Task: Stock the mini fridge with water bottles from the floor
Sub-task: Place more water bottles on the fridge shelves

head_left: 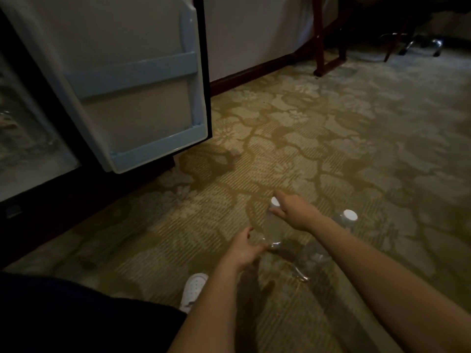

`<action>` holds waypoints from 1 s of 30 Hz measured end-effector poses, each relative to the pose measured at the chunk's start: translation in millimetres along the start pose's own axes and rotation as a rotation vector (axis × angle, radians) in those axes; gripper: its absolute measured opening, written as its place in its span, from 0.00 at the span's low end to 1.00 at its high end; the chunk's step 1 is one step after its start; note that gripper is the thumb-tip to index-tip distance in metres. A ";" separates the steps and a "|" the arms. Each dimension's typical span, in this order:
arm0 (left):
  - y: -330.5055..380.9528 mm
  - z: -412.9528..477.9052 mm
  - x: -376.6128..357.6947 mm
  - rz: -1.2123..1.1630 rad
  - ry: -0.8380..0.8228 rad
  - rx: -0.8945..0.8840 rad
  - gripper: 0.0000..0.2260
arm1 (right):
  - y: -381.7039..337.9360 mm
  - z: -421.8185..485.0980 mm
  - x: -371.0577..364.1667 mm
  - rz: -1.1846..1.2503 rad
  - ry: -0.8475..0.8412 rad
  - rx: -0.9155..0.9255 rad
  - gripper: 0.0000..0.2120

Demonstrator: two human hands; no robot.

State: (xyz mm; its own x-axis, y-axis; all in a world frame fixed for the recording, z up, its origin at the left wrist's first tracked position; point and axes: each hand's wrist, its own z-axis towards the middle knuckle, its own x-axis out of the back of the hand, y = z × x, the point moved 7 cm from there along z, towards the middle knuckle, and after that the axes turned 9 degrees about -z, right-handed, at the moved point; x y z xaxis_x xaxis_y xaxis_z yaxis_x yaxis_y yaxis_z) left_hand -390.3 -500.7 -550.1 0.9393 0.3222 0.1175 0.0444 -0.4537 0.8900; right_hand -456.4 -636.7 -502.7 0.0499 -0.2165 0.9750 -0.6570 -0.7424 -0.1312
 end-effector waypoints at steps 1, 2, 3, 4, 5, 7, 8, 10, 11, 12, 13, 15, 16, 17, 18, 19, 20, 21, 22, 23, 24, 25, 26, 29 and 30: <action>2.2 -0.8 1.5 -0.016 -0.002 -0.024 0.28 | -5.6 -2.1 7.3 0.016 0.027 0.023 0.16; 4.3 -2.8 3.3 -0.026 -0.004 -0.043 0.28 | -12.7 -4.3 16.1 0.045 0.055 0.056 0.15; 6.6 -4.8 4.6 -0.036 -0.008 -0.057 0.28 | -19.7 -6.1 26.3 0.084 0.083 0.089 0.12; 7.8 -6.1 5.8 -0.064 -0.007 -0.070 0.28 | -26.8 -7.9 37.7 0.117 0.110 0.120 0.10; 9.1 -7.7 8.0 -0.105 0.007 -0.086 0.29 | -34.6 -9.7 49.7 0.140 0.138 0.147 0.10; 16.9 -11.7 15.0 -0.150 0.052 -0.138 0.30 | -49.3 -13.4 74.1 0.183 0.191 0.187 0.11; 22.6 -13.4 19.0 -0.163 0.074 -0.170 0.29 | -54.9 -15.3 86.0 0.202 0.223 0.197 0.12; 39.5 -18.2 31.2 -0.208 0.114 -0.246 0.26 | -67.0 -20.4 110.1 0.228 0.279 0.220 0.12; 49.2 -20.8 38.7 -0.213 0.134 -0.277 0.24 | -73.0 -22.6 121.8 0.242 0.295 0.231 0.12; 58.7 -23.3 46.9 -0.196 0.158 -0.300 0.23 | -78.9 -24.3 132.6 0.257 0.300 0.245 0.12; 68.9 -26.3 55.5 -0.164 0.180 -0.323 0.23 | -85.0 -25.5 142.4 0.280 0.295 0.261 0.12; 92.7 -34.2 71.5 -0.093 0.202 -0.376 0.23 | -96.2 -27.4 161.0 0.354 0.281 0.291 0.10; 105.4 -39.4 79.7 -0.056 0.209 -0.403 0.24 | -102.5 -28.5 169.3 0.406 0.277 0.312 0.08; 118.4 -44.4 88.6 -0.004 0.215 -0.425 0.25 | -110.1 -29.4 177.4 0.455 0.280 0.337 0.07; 130.5 -49.1 97.2 0.062 0.218 -0.437 0.26 | -117.1 -29.5 184.4 0.488 0.291 0.358 0.06; 142.0 -54.2 107.0 0.131 0.225 -0.440 0.26 | -123.6 -28.7 191.7 0.506 0.314 0.373 0.07; 152.7 -59.7 117.3 0.189 0.235 -0.440 0.25 | -129.4 -27.3 199.4 0.525 0.345 0.381 0.07; 162.4 -65.6 128.6 0.220 0.247 -0.438 0.22 | -134.6 -25.5 207.4 0.558 0.381 0.383 0.08; 171.9 -71.4 139.4 0.226 0.261 -0.441 0.19 | -139.4 -23.3 216.3 0.603 0.421 0.382 0.09; 181.0 -77.8 150.7 0.220 0.277 -0.449 0.17 | -145.3 -20.5 226.0 0.650 0.460 0.379 0.09; 189.5 -83.7 160.3 0.214 0.290 -0.461 0.15 | -151.3 -18.3 234.8 0.691 0.498 0.374 0.10; 197.3 -88.9 168.9 0.214 0.299 -0.473 0.15 | -157.9 -16.2 242.9 0.720 0.535 0.372 0.10; 204.9 -94.8 178.0 0.215 0.306 -0.484 0.14 | -166.2 -13.7 250.8 0.743 0.565 0.375 0.10; 221.7 -111.4 203.5 0.204 0.338 -0.503 0.12 | -190.0 -7.5 266.6 0.821 0.575 0.387 0.09; 226.0 -117.1 212.8 0.194 0.354 -0.507 0.11 | -198.9 -5.5 270.1 0.838 0.549 0.399 0.10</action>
State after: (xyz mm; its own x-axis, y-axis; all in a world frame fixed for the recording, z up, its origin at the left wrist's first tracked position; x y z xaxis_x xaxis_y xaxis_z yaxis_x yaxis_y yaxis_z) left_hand -220.2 -437.4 -272.4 0.7416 0.5674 0.3580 -0.3625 -0.1100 0.9255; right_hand -316.4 -544.0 -212.2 -0.7112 -0.5122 0.4815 -0.0271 -0.6645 -0.7468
